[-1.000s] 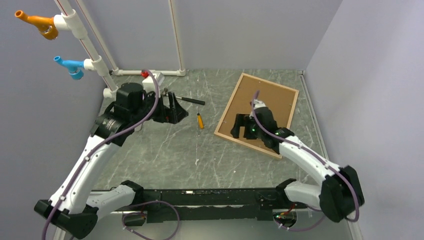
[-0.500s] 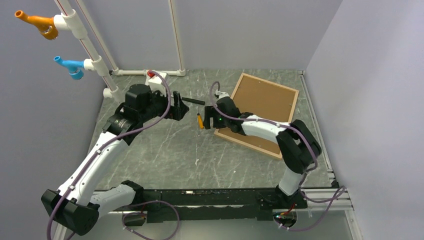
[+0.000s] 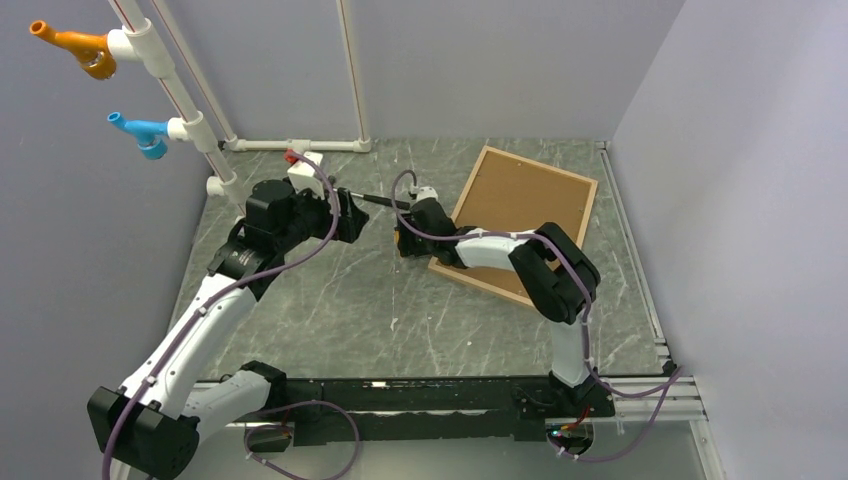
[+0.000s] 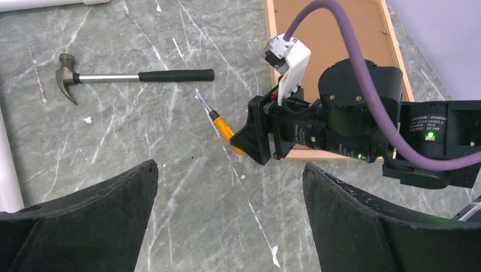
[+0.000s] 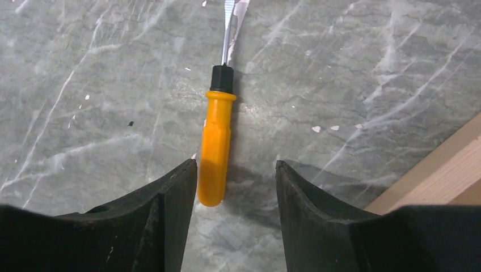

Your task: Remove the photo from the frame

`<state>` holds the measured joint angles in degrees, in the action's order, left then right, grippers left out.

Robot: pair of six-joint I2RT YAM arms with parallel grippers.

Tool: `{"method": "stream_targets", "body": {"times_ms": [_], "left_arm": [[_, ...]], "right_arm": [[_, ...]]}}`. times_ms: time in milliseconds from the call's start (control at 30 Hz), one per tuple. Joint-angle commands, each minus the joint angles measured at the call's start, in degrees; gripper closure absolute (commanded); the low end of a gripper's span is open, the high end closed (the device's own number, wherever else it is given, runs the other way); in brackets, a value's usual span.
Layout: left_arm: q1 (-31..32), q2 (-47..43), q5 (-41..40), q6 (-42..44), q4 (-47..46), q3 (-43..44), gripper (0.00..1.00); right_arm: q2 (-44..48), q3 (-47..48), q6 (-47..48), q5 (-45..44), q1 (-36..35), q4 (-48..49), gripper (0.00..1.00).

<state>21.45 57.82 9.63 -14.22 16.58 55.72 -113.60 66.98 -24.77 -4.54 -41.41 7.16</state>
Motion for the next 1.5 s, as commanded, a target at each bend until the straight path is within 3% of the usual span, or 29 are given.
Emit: {"method": "stream_targets", "body": {"times_ms": [0, 233, 500, 567, 633, 733, 833, 1100, 1467], "left_arm": [[-0.1, 0.3, -0.6, 1.1, -3.2, 0.0, 0.01], [-0.1, -0.1, -5.1, 1.7, -1.8, -0.2, 0.02], [-0.1, -0.8, -8.0, 1.2, -1.6, -0.7, 0.02], [-0.1, -1.3, -8.8, 1.1, -2.0, -1.1, 0.03], [-0.1, -1.9, -9.2, 0.9, -2.9, -2.0, 0.03], [-0.1, -1.9, -9.0, 0.9, -3.9, -2.6, 0.03], [-0.1, -0.8, -7.9, 1.1, -4.5, -2.8, 0.04], [-0.2, 3.0, 2.0, 1.4, -6.6, -2.0, 0.04], [-0.9, 4.3, 1.9, 5.5, -4.5, -0.4, 0.03]], "right_arm": [[-2.0, 2.7, 2.4, -7.2, -2.5, 2.3, 0.46], [-6.5, 6.1, 5.6, -12.8, -6.1, -0.5, 0.51], [-5.2, 3.4, 7.2, -11.2, -6.7, 1.9, 0.7], [-3.3, 1.0, 7.5, -6.0, -6.1, 4.7, 0.76], [-1.0, -1.9, 6.3, 5.1, -3.6, 9.3, 0.81], [0.4, -3.5, 0.5, 17.8, 1.0, 12.6, 0.99], [3.5, -5.6, -3.8, 26.6, 4.7, 15.6, 1.0], [17.0, -11.3, -2.4, 33.3, 6.2, 6.8, 1.0], [35.7, -25.3, -2.4, 27.9, 6.1, 1.0, 1.0]]}}
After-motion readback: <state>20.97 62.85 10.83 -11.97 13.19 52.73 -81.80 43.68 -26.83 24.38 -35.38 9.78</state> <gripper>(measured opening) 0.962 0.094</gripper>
